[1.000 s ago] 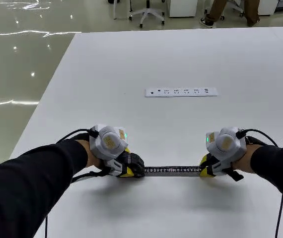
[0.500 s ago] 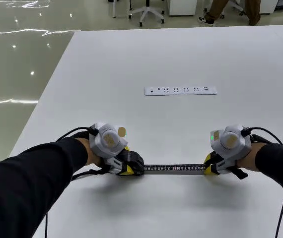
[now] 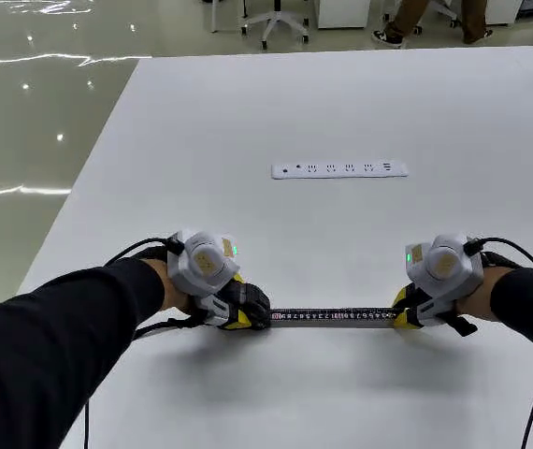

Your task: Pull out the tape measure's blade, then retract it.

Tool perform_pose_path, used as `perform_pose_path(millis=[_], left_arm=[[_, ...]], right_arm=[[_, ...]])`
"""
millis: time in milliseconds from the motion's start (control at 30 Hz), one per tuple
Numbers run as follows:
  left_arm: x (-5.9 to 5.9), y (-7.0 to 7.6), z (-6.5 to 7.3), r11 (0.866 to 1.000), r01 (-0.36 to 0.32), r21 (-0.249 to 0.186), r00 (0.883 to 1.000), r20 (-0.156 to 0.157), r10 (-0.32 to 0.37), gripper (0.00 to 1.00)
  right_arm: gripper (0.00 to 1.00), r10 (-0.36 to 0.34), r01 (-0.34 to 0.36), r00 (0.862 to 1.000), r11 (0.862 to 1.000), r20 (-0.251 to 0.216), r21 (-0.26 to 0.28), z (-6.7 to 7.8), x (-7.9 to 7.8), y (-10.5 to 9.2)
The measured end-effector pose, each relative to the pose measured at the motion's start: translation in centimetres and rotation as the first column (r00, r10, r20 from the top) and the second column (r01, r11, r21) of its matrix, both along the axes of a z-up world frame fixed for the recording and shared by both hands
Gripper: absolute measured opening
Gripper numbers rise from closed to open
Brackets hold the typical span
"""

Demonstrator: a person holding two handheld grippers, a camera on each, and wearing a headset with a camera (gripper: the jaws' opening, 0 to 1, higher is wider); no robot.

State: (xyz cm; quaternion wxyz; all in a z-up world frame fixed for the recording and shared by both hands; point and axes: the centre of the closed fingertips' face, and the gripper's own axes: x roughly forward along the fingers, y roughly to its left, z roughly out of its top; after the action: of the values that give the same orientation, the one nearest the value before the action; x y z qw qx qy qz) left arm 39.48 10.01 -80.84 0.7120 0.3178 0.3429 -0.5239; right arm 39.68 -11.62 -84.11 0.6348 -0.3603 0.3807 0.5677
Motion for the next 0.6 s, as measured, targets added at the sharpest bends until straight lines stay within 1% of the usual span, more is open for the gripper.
perform_pose_path(millis=[433, 600], left_arm=[[0.0, 0.0, 0.0, 1.0, -0.002, 0.0, 1.0, 0.0, 0.002, 0.33], [0.0, 0.0, 0.0, 1.0, 0.0, 0.002, 1.0, 0.0, 0.0, 0.33]], right_arm=[[0.08, -0.004, 0.004, 1.0, 1.0, -0.001, -0.006, 0.0, 0.1, -0.9], [0.08, -0.006, 0.006, 1.0, 1.0, -0.003, -0.016, 0.0, 0.2, -1.4]])
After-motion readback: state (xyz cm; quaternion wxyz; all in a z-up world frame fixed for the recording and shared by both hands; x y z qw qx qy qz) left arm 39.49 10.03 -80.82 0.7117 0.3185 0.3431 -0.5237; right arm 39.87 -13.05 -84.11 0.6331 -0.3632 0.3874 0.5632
